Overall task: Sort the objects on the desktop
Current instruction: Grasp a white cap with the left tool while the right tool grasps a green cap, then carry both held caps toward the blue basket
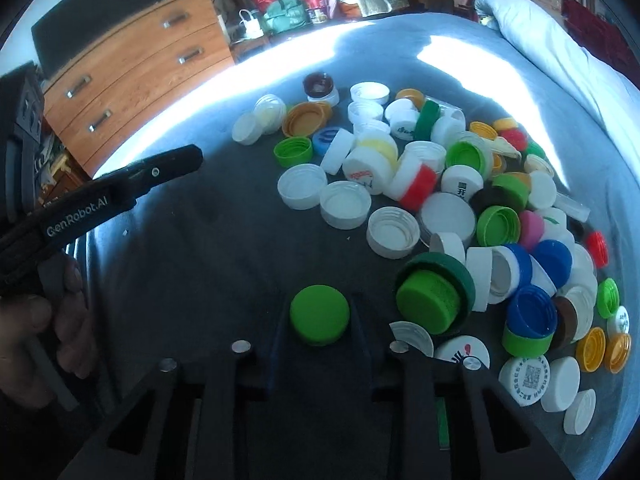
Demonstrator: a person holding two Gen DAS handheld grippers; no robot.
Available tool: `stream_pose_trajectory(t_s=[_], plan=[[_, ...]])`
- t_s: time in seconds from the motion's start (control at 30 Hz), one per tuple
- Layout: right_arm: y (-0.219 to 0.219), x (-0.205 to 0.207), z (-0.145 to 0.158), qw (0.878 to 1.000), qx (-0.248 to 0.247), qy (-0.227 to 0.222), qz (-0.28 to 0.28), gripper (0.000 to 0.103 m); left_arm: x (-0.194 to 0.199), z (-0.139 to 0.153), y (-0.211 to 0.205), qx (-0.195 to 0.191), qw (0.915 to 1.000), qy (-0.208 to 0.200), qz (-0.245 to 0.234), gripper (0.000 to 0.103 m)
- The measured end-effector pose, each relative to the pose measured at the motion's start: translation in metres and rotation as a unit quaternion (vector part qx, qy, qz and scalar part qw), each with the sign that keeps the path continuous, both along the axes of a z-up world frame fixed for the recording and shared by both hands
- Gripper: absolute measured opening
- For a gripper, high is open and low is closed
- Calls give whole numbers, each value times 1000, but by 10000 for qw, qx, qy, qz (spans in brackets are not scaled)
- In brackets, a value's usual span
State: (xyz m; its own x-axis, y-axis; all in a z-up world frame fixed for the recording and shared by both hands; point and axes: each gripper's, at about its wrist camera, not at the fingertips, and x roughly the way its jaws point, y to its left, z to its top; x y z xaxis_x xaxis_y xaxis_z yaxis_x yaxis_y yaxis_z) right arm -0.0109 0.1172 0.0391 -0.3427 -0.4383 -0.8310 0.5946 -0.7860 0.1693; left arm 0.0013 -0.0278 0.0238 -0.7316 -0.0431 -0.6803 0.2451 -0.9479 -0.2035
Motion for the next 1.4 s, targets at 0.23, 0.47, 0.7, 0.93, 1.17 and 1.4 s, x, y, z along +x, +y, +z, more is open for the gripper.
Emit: stream_pose_trajectory(t_s=[0.23,0.47,0.7,0.93,1.17,1.4], plan=[[32,40,63,9979,-221,570,-225,32,6,16,16,-369,9991,197,-81,25],[108,71,104,9918,-264,788,-966,32,19,49,70,-879,9937,422,-561,25],[184,97,131,9801,-356,1015,-1671,32,26,78,132,-912,9872,558,-1186,25],[251,122,152,9645,-439,1262,-2279,32,31,101,193,-939,9781,632,-1745,25],[312,144,170,9475,-463,1504,-2785,32,37,117,252,-1130,9647,756,-2255,25],[370,167,178,9310,-457,1602,-3248,32,37,126,308,-1194,9517,861,-2694,25]])
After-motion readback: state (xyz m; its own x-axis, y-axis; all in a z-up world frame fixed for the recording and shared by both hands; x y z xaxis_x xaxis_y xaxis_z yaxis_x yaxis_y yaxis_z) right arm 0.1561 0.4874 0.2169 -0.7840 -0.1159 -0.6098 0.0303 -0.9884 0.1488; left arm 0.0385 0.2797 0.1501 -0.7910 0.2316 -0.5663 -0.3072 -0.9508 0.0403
